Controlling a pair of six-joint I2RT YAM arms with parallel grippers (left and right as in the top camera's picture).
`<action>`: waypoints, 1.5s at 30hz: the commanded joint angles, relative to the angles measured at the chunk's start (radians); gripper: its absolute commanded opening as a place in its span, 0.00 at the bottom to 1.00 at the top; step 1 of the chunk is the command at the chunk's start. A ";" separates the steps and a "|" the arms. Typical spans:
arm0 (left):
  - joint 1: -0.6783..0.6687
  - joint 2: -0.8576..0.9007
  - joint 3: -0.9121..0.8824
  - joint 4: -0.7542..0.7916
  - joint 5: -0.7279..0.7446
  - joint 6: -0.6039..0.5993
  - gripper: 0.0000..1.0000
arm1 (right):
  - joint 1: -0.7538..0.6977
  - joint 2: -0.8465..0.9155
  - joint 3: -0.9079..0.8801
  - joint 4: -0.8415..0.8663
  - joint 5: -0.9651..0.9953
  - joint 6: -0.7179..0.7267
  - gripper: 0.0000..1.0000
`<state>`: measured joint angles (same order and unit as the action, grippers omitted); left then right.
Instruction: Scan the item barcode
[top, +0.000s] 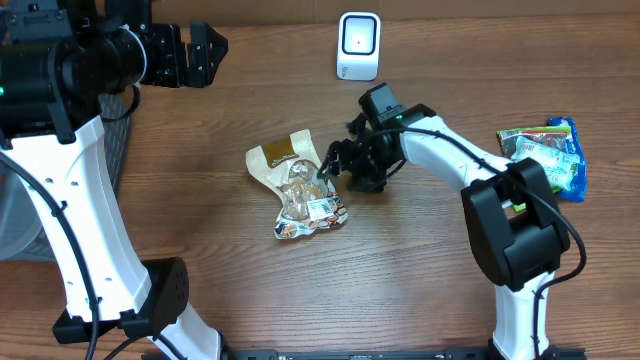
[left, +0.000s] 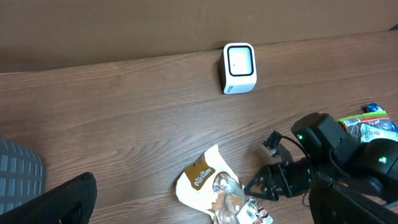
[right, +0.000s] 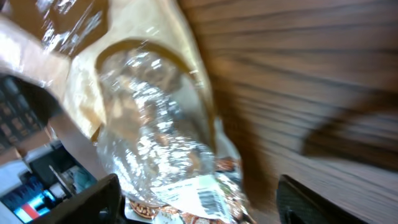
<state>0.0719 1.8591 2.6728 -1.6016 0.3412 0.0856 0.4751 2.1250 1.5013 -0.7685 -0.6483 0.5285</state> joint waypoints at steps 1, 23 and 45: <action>-0.003 0.006 0.006 0.001 0.014 0.019 1.00 | 0.063 -0.031 -0.003 0.033 0.009 -0.014 0.82; -0.003 0.006 0.006 0.001 0.014 0.019 1.00 | 0.262 -0.071 0.000 0.008 0.042 0.047 0.77; -0.003 0.006 0.006 0.001 0.014 0.019 1.00 | 0.040 -0.211 0.000 0.027 0.120 -0.438 0.89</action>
<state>0.0719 1.8591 2.6728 -1.6016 0.3412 0.0856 0.5159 1.9438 1.4994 -0.7647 -0.5884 0.2226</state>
